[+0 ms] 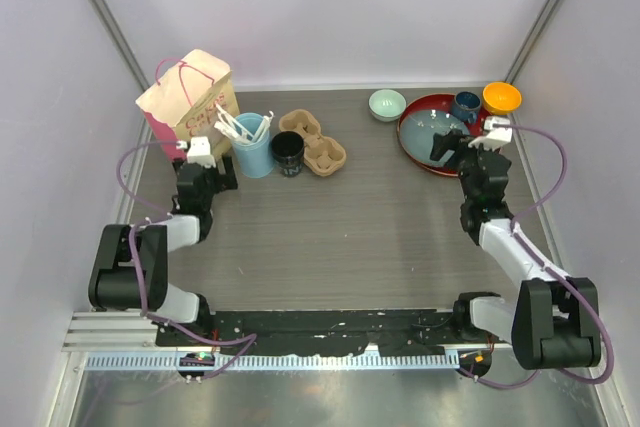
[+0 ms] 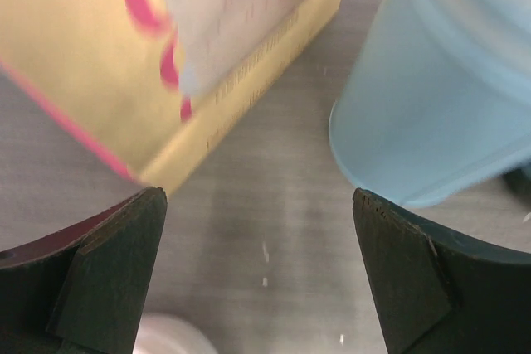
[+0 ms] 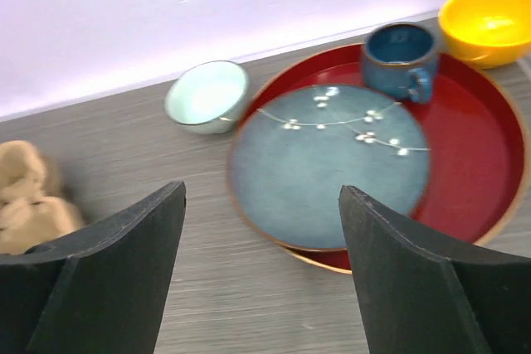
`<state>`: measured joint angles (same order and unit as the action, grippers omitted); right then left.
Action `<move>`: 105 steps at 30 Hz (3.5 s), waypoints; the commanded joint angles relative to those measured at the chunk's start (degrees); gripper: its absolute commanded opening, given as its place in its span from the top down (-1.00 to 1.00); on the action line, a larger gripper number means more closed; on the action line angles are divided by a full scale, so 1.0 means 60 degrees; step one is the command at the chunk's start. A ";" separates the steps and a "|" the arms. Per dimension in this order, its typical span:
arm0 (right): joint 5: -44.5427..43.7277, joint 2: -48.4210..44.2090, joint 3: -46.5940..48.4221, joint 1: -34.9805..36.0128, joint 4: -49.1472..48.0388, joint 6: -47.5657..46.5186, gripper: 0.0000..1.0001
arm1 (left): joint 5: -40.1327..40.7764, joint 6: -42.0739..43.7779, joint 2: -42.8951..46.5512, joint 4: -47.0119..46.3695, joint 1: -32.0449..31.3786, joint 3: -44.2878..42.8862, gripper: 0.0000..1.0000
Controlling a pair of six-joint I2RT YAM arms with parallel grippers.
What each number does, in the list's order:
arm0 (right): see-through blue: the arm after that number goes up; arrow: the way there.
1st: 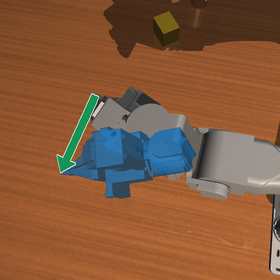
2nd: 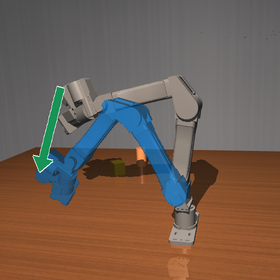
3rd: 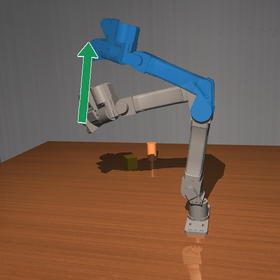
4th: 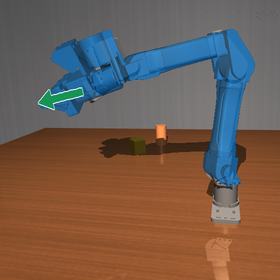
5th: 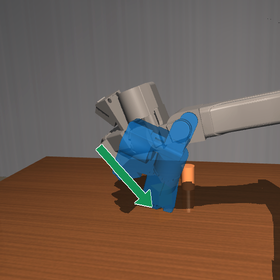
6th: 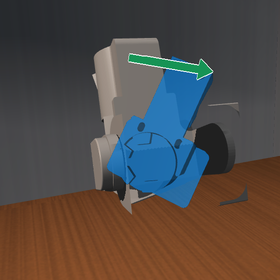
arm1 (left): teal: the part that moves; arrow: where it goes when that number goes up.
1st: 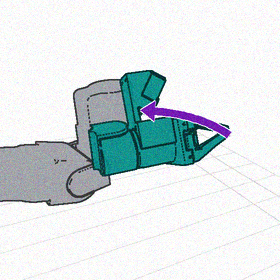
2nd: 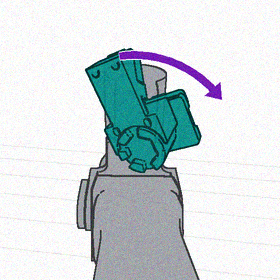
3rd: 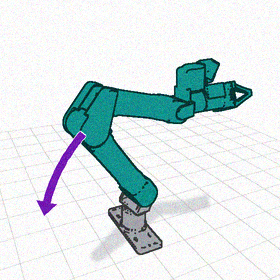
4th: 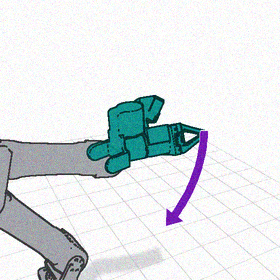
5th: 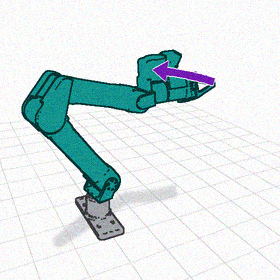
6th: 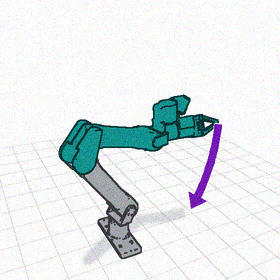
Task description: Pack the takeout coffee
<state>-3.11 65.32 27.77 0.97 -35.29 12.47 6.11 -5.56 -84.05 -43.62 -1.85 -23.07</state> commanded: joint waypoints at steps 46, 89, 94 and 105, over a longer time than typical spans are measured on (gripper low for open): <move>-0.0477 1.0895 1.6334 0.6679 1.0803 -0.2034 0.50 | -0.2966 0.1689 0.2700 1.3084 0.0044 -0.5794 -0.89; -0.1634 1.0354 1.5894 0.7045 1.0276 -0.2811 0.80 | -0.3479 0.1806 0.2510 1.3070 0.0044 -0.5662 -0.88; -0.1517 1.0412 1.5879 0.7074 1.0349 -0.2899 0.79 | -0.3538 0.1835 0.2509 1.3099 0.0044 -0.5676 -0.88; -0.1459 1.0398 1.5865 0.7089 1.0466 -0.2972 0.98 | -0.3567 0.1894 0.2495 1.3143 0.0044 -0.5691 -0.87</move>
<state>-11.88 131.83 122.78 43.03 28.82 -4.69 -14.04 5.06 -68.93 34.79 -1.80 -55.29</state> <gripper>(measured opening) 0.026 0.939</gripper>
